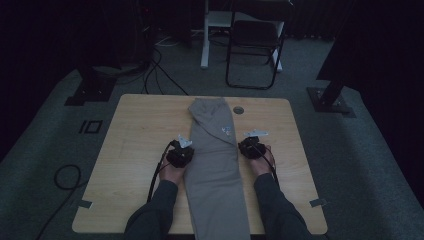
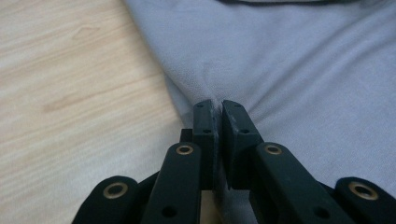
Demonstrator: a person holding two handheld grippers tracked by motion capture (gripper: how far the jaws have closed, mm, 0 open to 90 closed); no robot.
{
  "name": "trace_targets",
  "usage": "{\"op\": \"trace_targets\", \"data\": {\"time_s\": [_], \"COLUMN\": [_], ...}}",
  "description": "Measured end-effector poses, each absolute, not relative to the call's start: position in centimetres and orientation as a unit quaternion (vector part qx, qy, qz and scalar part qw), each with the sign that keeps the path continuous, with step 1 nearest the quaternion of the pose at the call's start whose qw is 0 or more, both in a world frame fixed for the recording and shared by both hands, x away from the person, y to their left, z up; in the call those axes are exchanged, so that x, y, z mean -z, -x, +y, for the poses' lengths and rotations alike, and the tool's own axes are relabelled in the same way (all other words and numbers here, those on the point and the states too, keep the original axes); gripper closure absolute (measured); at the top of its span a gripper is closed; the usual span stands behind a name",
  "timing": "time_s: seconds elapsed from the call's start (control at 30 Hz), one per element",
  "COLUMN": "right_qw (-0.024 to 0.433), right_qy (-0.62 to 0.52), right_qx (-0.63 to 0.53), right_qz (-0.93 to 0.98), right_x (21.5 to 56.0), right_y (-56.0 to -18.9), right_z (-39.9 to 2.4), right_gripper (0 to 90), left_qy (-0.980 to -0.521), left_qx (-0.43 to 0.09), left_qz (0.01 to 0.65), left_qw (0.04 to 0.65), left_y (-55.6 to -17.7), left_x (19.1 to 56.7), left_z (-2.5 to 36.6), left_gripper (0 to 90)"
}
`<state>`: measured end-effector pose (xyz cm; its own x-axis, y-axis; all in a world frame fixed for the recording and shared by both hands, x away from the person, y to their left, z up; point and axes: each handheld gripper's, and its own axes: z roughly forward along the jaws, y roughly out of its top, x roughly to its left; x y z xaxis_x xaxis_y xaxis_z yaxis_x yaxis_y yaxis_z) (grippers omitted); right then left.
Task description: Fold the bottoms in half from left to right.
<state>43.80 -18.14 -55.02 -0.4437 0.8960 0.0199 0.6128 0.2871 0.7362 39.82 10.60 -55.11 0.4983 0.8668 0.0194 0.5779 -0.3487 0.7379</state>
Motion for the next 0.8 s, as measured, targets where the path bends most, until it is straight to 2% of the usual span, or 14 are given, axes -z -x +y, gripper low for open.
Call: {"op": "trace_targets", "data": {"time_s": [0.1,0.17,0.2,0.33,0.4,0.43,0.53,0.63,0.8], "right_qw": [0.201,0.201,0.198,0.196,0.199,0.207,0.195,0.190,0.176], "right_qy": [-0.473,-0.464,-0.461,-0.433,-0.428,-0.432,-0.464,-0.464,-0.460], "right_qx": [-0.378,-0.392,-0.394,-0.382,-0.375,-0.354,-0.359,-0.354,-0.364], "right_qz": [0.770,0.768,0.770,0.792,0.798,0.803,0.786,0.789,0.791], "right_x": [54.6,54.3,54.2,54.5,54.7,55.2,55.2,55.1,55.2], "right_y": [-43.8,-44.0,-44.2,-45.0,-45.2,-45.9,-46.3,-46.2,-44.1], "right_z": [-18.1,-17.6,-17.3,-15.3,-14.9,-14.0,-14.0,-14.3,-15.4], "right_gripper": [63.5,55.8,52.6,49.2,49.2,55.2,66.6,70.7,75.1], "left_qy": [-0.796,-0.789,-0.783,-0.779,-0.779,-0.782,-0.788,-0.792,-0.800], "left_qx": [-0.206,-0.220,-0.223,-0.236,-0.236,-0.248,-0.230,-0.231,-0.211], "left_qz": [0.458,0.466,0.469,0.461,0.461,0.470,0.473,0.464,0.452], "left_qw": [0.339,0.336,0.342,0.352,0.352,0.326,0.319,0.322,0.334], "left_y": [-39.8,-40.3,-40.6,-42.1,-42.1,-43.8,-44.3,-43.5,-41.2], "left_x": [54.9,54.7,54.5,53.8,53.8,54.1,54.9,55.0,55.0], "left_z": [10.7,10.7,10.8,10.3,10.3,9.4,9.3,9.3,9.8], "left_gripper": [79.8,66.0,62.7,58.4,58.3,58.6,71.6,80.3,81.1]}}
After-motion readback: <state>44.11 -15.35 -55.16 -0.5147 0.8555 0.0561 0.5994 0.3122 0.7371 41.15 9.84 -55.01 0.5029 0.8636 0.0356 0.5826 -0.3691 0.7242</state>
